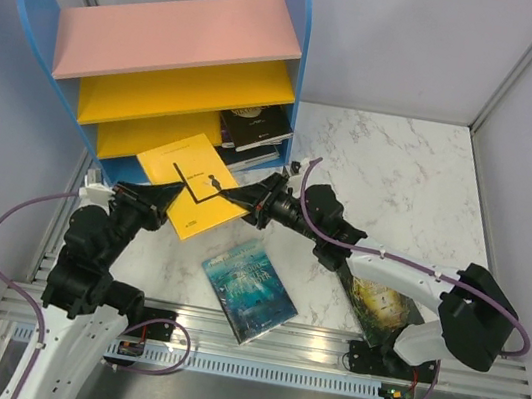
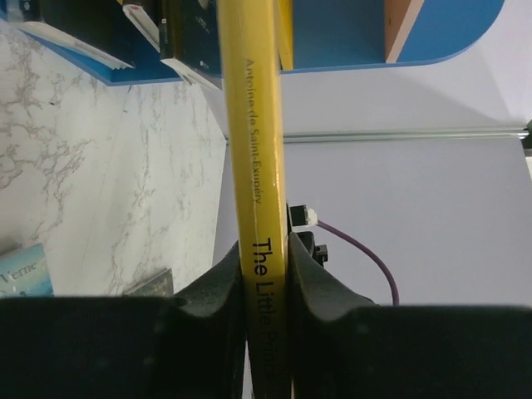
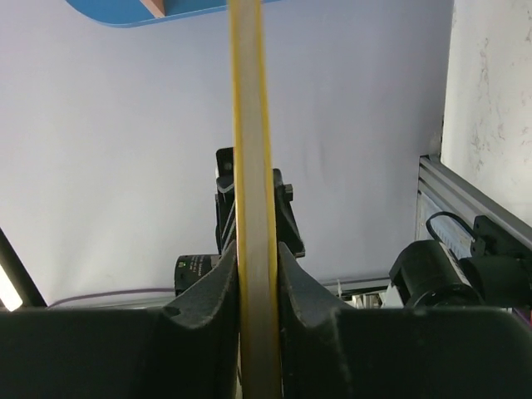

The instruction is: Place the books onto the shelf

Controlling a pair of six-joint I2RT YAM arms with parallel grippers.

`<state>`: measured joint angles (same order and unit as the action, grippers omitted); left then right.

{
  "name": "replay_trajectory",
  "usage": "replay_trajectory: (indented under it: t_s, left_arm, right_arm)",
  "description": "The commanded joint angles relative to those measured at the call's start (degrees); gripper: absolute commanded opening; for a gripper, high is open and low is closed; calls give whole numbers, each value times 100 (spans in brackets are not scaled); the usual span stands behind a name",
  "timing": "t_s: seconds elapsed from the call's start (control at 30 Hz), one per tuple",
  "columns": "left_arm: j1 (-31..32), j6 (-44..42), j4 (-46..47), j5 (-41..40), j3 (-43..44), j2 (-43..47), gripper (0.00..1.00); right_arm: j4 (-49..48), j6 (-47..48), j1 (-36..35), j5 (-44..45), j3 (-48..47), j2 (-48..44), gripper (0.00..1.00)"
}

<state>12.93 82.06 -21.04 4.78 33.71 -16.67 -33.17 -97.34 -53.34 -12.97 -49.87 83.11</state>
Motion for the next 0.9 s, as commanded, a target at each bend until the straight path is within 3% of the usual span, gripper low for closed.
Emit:
replay_trajectory:
  t_s: [0.0, 0.03, 0.13, 0.43, 0.87]
  left_arm:
    - [26, -734, -848, 225, 170, -56, 33]
    - [34, -857, -980, 356, 327, -91, 60]
    - [26, -1515, -1830, 358, 792, -197, 82]
    - [26, -1992, -3046, -82, 1173, 638, 91]
    - [26, -2115, -3705, -56, 1164, 1042, 91]
  right_arm:
    - [-534, -242, 139, 128, -262, -400, 0]
    - [-463, -189, 209, 85, -200, -462, 0]
    - [169, 127, 640, -117, -32, -882, 0]
    - [724, 338, 1695, -671, -233, -947, 0]
    - [540, 392, 2038, -953, -770, 38, 0]
